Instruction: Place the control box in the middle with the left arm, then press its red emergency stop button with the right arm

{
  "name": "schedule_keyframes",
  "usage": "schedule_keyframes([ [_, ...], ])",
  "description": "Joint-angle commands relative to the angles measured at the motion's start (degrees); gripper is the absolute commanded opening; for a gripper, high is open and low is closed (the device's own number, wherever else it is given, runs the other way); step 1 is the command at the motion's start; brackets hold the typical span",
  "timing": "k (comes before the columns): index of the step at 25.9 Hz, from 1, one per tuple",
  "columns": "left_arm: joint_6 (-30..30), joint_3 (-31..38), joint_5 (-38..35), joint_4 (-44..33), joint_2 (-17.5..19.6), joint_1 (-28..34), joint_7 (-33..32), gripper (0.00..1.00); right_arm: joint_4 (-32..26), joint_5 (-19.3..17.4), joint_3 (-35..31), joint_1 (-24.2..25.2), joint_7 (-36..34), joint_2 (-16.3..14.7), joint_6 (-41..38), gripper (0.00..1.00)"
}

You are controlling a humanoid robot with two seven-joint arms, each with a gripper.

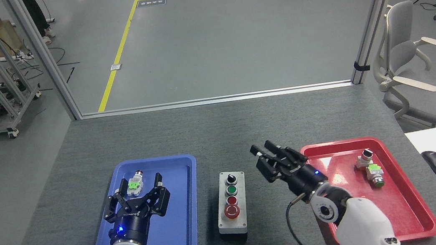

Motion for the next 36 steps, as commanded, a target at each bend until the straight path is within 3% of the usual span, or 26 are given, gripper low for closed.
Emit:
schedule_keyframes([
  [1, -0.7, 0.1, 0.5, 0.7, 0.1, -0.8, -3.4, 0.99, -0.1, -0.7, -6.1, 0.2, 0.5, -2.7, -0.4, 0.99],
  [3, -0.7, 0.1, 0.6, 0.6, 0.1, -0.8, -3.4, 0.99, -0.1, 1.8, -8.8, 0.5, 0.4, -3.2, -0.4, 0.99],
  [7, -0.5, 0.3, 0.4, 0.0, -0.1, -0.7, -5.5, 0.99, -0.6, 11.1, -17.9, 3.9, 0.0, -2.7, 0.4, 0.99],
  [11, -0.6, 1.1, -0.6, -1.3, 0.0, -0.3, -8.3, 0.99, -5.2, 16.7, -23.0, 8.3, 0.0, -2.2, 1.7, 0.99],
  [14, -0.8, 4.3, -1.9, -2.6, -0.2, 0.9, -8.3, 0.99, -8.7, 19.3, -24.6, 11.4, 0.0, -1.7, 3.5, 0.99],
  [16, -1.0, 6.1, -7.0, -3.8, -1.4, 2.3, -8.3, 0.99, -11.1, 21.7, -24.7, 12.6, -0.1, -0.6, 8.1, 0.99],
  [20, -4.2, 10.3, -12.7, -3.8, -5.2, 2.4, -8.7, 0.99, -12.8, 29.0, -24.2, 13.2, -1.7, 2.2, 14.9, 0.99],
  [27, -6.6, 13.9, -14.8, -3.5, -8.5, 2.5, -9.6, 0.99, -14.7, 29.8, -24.4, 14.5, -6.6, 2.6, 14.9, 0.99],
  [36, -10.0, 14.6, -14.2, -2.8, -8.6, 2.4, -10.0, 0.99, -15.3, 29.8, -24.8, 15.4, -6.8, 4.1, 14.9, 0.99],
])
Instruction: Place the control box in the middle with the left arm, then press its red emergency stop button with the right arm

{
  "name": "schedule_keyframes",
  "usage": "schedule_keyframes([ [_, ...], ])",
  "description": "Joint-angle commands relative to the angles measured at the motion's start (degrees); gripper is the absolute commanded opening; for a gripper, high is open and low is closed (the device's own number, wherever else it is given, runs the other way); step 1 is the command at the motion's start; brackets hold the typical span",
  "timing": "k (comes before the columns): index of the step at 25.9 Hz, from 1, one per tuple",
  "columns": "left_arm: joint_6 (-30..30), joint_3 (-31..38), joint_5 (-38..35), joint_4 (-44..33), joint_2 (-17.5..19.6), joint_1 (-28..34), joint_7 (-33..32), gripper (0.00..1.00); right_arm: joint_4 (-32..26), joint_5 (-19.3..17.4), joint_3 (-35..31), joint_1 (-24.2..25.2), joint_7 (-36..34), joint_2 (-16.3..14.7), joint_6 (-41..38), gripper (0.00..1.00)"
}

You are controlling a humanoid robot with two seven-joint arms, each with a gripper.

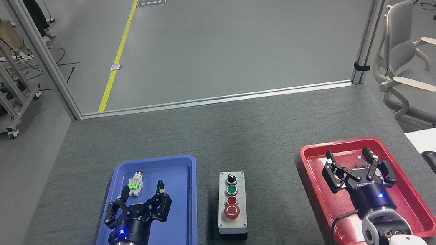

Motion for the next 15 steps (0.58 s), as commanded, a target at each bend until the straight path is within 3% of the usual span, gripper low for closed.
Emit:
schedule_keyframes([
  [1, -0.4, -0.2, 0.7, 0.2, 0.0, 0.0, 0.1, 0.99, -1.0, 0.0, -0.2, 0.3, -0.1, 0.5, 0.0, 0.99],
  [7, -0.4, -0.6, 2.3, 0.4, 0.1, 0.1, 0.6, 1.0, -8.0, 0.1, -0.4, 4.9, -0.1, 2.0, 0.4, 0.99],
  [15, 0.2, -0.6, 2.3, 0.4, 0.1, 0.1, 0.7, 1.0, -8.3, 0.1, -0.3, 5.8, 0.0, 2.6, 0.5, 0.99],
])
